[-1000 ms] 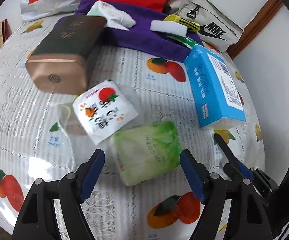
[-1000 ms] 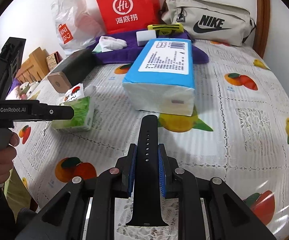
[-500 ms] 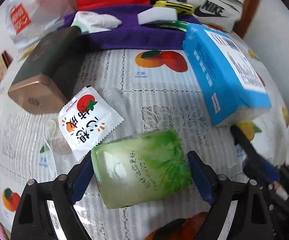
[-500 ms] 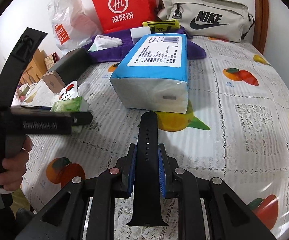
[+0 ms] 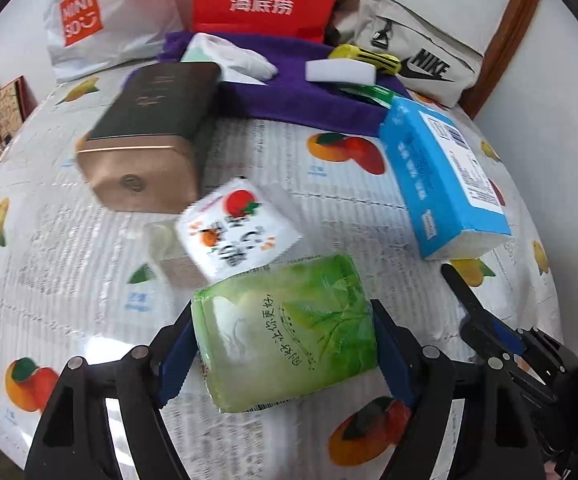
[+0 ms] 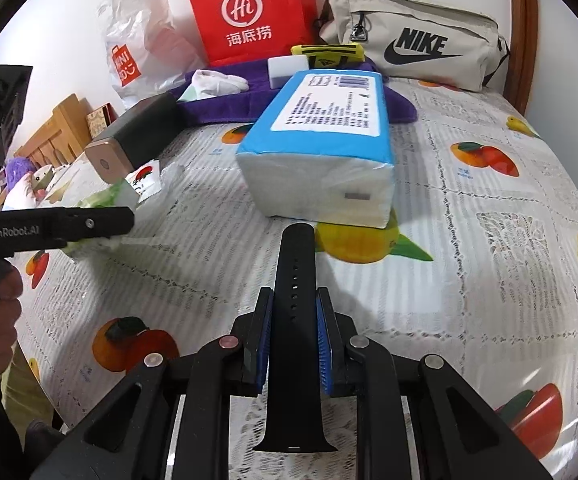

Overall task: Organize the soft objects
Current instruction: 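Carry the green packet and black strap toward the purple towel with both tools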

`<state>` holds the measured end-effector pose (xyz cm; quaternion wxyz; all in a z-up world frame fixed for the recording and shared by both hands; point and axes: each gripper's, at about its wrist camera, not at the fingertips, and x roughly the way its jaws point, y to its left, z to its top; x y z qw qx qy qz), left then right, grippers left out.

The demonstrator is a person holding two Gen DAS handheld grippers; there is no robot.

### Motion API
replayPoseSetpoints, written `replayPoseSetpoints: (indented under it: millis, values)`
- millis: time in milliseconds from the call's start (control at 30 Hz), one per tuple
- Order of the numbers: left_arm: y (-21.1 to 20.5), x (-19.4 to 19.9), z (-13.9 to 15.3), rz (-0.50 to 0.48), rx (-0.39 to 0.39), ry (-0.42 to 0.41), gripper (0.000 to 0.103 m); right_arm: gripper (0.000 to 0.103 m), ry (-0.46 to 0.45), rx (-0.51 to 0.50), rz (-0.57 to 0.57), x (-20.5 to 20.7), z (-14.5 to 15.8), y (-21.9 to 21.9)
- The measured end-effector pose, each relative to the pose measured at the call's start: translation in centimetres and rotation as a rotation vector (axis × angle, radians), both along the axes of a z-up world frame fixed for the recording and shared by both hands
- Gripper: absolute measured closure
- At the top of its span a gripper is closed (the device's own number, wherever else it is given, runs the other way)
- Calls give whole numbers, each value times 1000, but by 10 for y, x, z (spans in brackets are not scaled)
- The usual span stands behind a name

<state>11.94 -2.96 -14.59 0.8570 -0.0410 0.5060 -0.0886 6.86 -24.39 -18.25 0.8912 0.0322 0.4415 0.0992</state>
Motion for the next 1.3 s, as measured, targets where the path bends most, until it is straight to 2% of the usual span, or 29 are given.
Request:
replayPoseSetpoints:
  millis: [200, 400, 1067, 1300]
  values:
    - [31, -3, -7, 85, 31, 11, 25, 83, 10, 4, -16, -6, 4, 4]
    - [50, -5, 1, 111, 9, -14, 25, 83, -15, -14, -31, -10, 19, 9]
    - [66, 7, 80, 158, 60, -197, 25, 83, -126, -28, -24, 10, 93, 17]
    - [70, 18, 97, 174, 59, -228, 25, 83, -153, -21, 2, 24, 110, 23]
